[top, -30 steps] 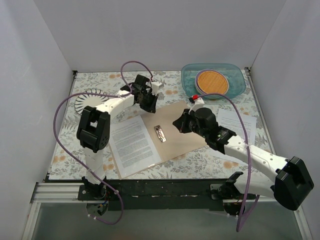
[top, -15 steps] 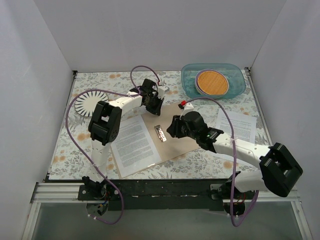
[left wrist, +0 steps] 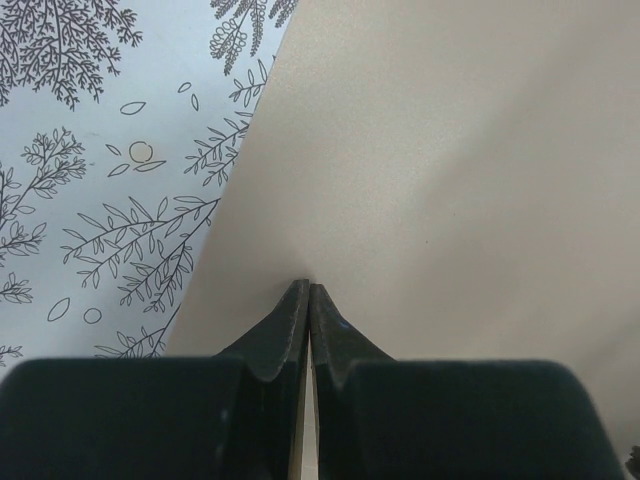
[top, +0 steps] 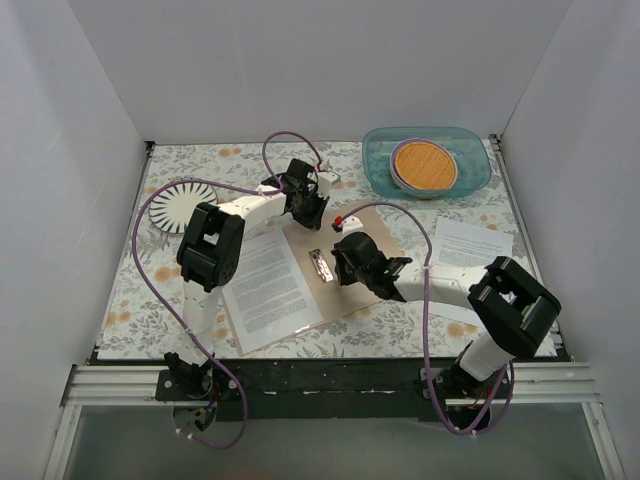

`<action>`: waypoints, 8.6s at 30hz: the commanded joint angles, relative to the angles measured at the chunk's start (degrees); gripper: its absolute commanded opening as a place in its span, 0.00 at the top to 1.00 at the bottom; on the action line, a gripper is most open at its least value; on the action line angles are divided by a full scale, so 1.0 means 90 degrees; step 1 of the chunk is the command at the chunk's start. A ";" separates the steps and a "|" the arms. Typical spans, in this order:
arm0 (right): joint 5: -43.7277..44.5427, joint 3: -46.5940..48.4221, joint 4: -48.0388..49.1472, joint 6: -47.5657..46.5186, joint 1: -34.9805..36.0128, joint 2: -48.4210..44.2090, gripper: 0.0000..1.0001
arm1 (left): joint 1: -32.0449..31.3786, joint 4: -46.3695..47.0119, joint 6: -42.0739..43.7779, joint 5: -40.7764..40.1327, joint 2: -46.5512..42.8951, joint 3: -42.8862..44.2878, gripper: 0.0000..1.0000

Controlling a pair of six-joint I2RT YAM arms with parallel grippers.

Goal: Put the files into the folder

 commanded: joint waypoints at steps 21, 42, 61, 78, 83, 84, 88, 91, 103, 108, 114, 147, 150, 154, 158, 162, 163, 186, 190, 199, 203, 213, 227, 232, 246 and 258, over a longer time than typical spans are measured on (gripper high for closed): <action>0.0176 0.0608 0.0300 -0.0376 0.0578 0.0649 0.99 | 0.0012 -0.0249 0.0063 -0.0807 0.0170 -0.0591 1.00; 0.0264 0.0530 0.0007 -0.0210 0.0568 0.0913 0.99 | 0.0012 -0.0151 0.0141 -0.0846 0.0063 -0.0816 1.00; 0.0284 0.0325 -0.0091 -0.0239 0.0520 0.0201 0.99 | 0.0002 -0.0151 0.0199 -0.0807 -0.0074 -0.1021 1.00; 0.0294 0.0774 -0.0130 -0.0425 0.0432 0.0786 0.99 | 0.0002 -0.0180 0.0190 -0.0827 -0.0113 -0.1021 1.00; 0.0274 0.0745 -0.0091 -0.0405 0.0393 0.0805 0.99 | 0.0002 -0.0064 0.0199 -0.0933 -0.0074 -0.1089 1.00; 0.0264 0.0754 -0.0082 -0.0395 0.0383 0.0806 0.99 | 0.0002 -0.0044 0.0228 -0.0963 -0.0074 -0.1099 1.00; 0.0196 0.0794 -0.0082 -0.0395 0.0383 0.0728 0.99 | 0.0002 0.0258 0.0297 -0.1159 -0.0152 -0.1313 1.00; 0.0186 0.0832 -0.0052 -0.0415 0.0373 0.0708 0.99 | 0.0002 0.0493 0.0356 -0.1188 -0.0250 -0.1412 1.00; 0.0088 0.0998 -0.0022 -0.0464 0.0383 0.0825 0.99 | 0.0002 0.0211 0.0248 -0.1198 -0.0074 -0.1216 1.00; 0.0079 0.0940 -0.0003 -0.0434 0.0383 0.0942 0.99 | 0.0002 0.0171 0.0229 -0.1159 -0.0074 -0.1187 1.00; 0.0040 0.0852 0.0065 -0.0415 0.0305 0.0991 0.99 | 0.0002 0.0132 0.0239 -0.1139 -0.0055 -0.1177 1.00; -0.0117 -0.0026 -0.0540 0.0132 0.0314 0.1411 0.99 | -0.0008 0.0054 0.0248 -0.1090 0.0004 -0.1119 1.00; -0.0058 -0.0144 -0.0599 0.0151 0.0383 0.1470 0.99 | -0.0008 0.0044 0.0248 -0.1110 0.0014 -0.1099 1.00; 0.0078 -0.0271 -0.0784 0.0249 0.0490 0.1577 0.99 | -0.0008 0.0054 0.0248 -0.1120 0.0014 -0.1089 1.00; 0.0118 -0.0320 -0.0950 0.0415 0.0578 0.1723 0.99 | -0.0008 0.0044 0.0219 -0.1129 0.0043 -0.1070 1.00; 0.0108 -0.0320 -0.1164 0.0571 0.0598 0.1899 0.99 | -0.0008 0.0034 0.0209 -0.1110 0.0053 -0.1060 1.00; 0.0089 -0.0300 -0.1214 0.0620 0.0607 0.2015 0.99 | -0.0008 0.0025 0.0209 -0.1110 0.0043 -0.1060 1.00; 0.3017 0.1153 -0.4484 0.1528 0.0578 0.2328 0.99 | -0.0008 -0.0044 0.0570 -0.0670 -0.0123 -0.1382 1.00; 0.3437 0.1447 -0.4915 0.1635 0.0685 0.2466 0.99 | -0.0008 -0.0063 0.0590 -0.0641 -0.0152 -0.1421 1.00; 0.2864 0.1009 -0.3806 0.1402 0.0861 0.1217 0.99 | -0.0008 -0.0063 0.0590 -0.0680 -0.0133 -0.1431 1.00; 0.2394 0.0716 -0.2606 0.0604 0.0861 0.0563 0.99 | -0.0008 -0.0073 0.0522 -0.0651 -0.0123 -0.1412 1.00; 0.1339 0.1213 -0.1214 -0.0873 0.0784 0.0717 0.82 | -0.0008 -0.0112 0.0473 -0.0622 -0.0133 -0.1314 1.00; 0.0763 0.1682 -0.1224 -0.1138 0.0520 0.1089 0.74 | -0.0008 -0.0190 0.0502 -0.0621 -0.0113 -0.1236 1.00; 0.0801 0.1555 -0.1263 -0.1108 0.0471 0.1040 0.88 | -0.0008 -0.0190 0.0502 -0.0622 -0.0084 -0.1236 1.00; 0.0753 0.1214 -0.1244 -0.0952 0.0364 0.1098 0.99 | -0.0008 -0.0190 0.0522 -0.0651 -0.0064 -0.1226 1.00; 0.0616 0.0989 -0.1136 -0.0777 0.0324 0.1206 0.99 | -0.0018 -0.0239 0.0532 -0.0661 -0.0045 -0.1197 1.00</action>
